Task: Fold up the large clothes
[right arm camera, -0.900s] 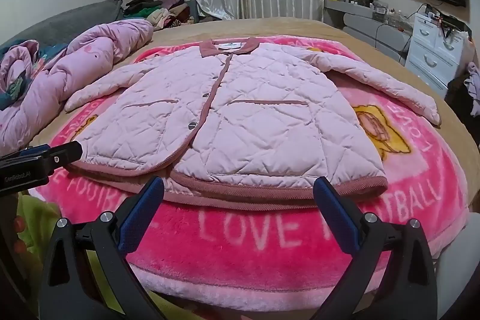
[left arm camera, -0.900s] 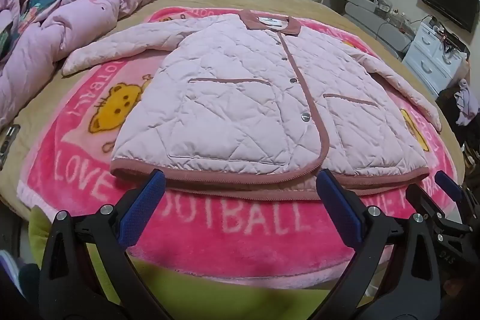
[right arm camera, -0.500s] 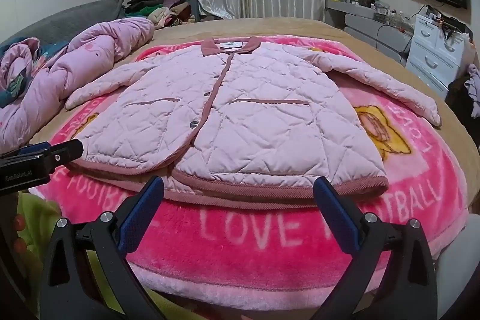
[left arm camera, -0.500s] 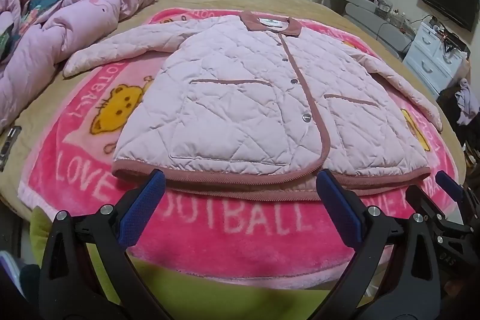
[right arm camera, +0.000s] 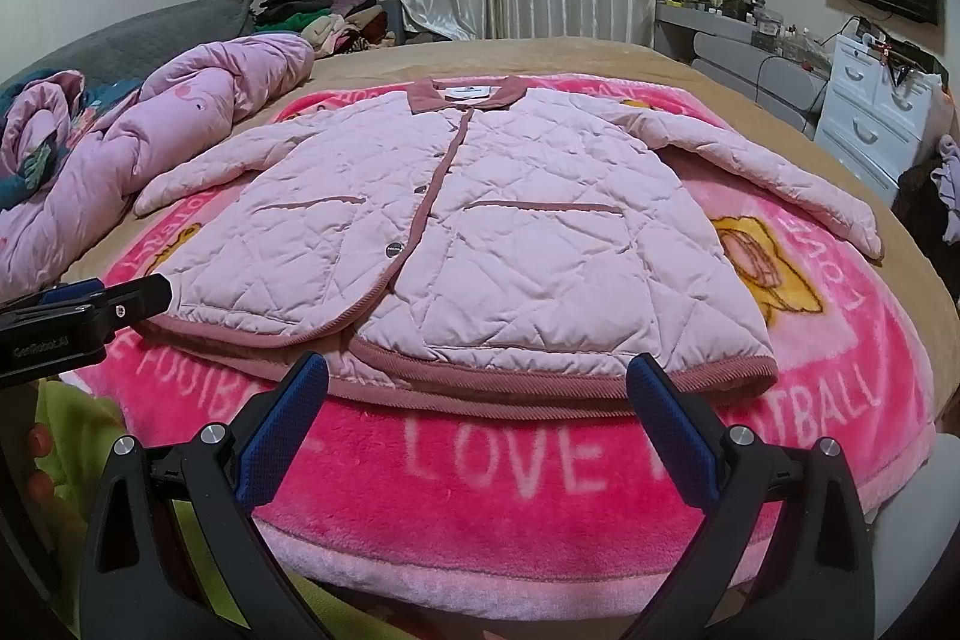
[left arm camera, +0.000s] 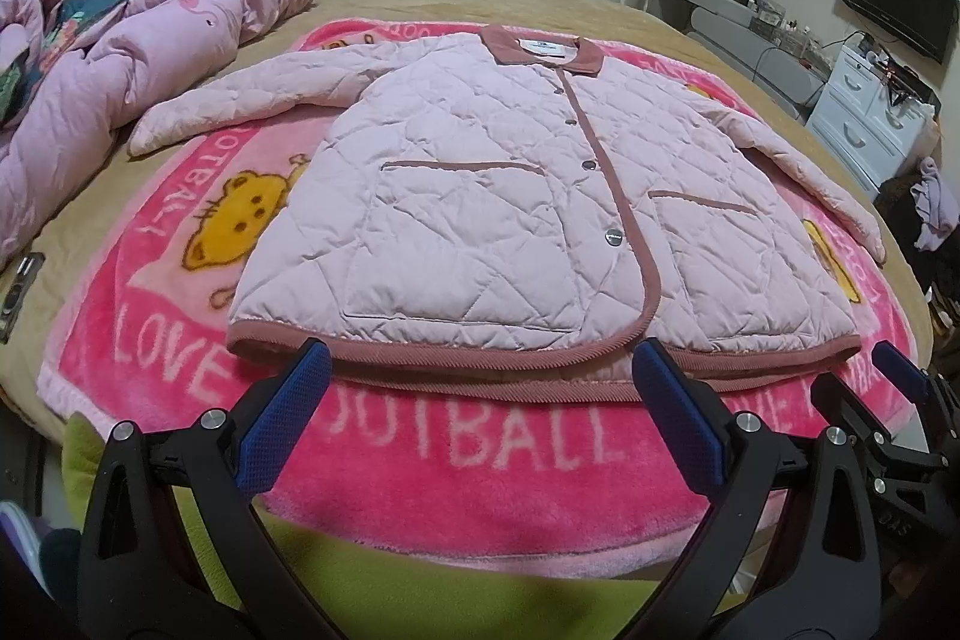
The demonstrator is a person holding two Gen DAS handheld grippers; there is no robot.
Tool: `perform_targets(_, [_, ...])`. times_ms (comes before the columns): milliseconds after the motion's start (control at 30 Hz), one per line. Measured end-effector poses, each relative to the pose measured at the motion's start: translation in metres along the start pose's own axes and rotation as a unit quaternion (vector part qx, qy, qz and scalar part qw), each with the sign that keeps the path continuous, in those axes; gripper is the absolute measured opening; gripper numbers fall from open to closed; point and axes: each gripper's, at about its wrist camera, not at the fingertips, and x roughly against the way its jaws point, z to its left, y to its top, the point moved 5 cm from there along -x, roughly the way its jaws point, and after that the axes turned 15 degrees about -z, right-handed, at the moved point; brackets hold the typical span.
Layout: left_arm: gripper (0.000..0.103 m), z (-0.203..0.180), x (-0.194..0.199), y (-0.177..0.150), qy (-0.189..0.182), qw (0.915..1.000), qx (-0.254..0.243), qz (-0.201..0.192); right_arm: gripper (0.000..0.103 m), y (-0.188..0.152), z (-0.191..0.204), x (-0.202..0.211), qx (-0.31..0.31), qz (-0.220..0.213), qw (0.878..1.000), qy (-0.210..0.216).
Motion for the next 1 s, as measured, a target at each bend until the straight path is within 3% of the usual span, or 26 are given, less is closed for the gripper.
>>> perform_targets(1000, [0.094,-0.0004,0.0008,-0.0002,0.0,1.0,-0.002,-0.002,0.099,-0.0007,0.0026,-0.0015,-0.001,0.004,1.0,0.004])
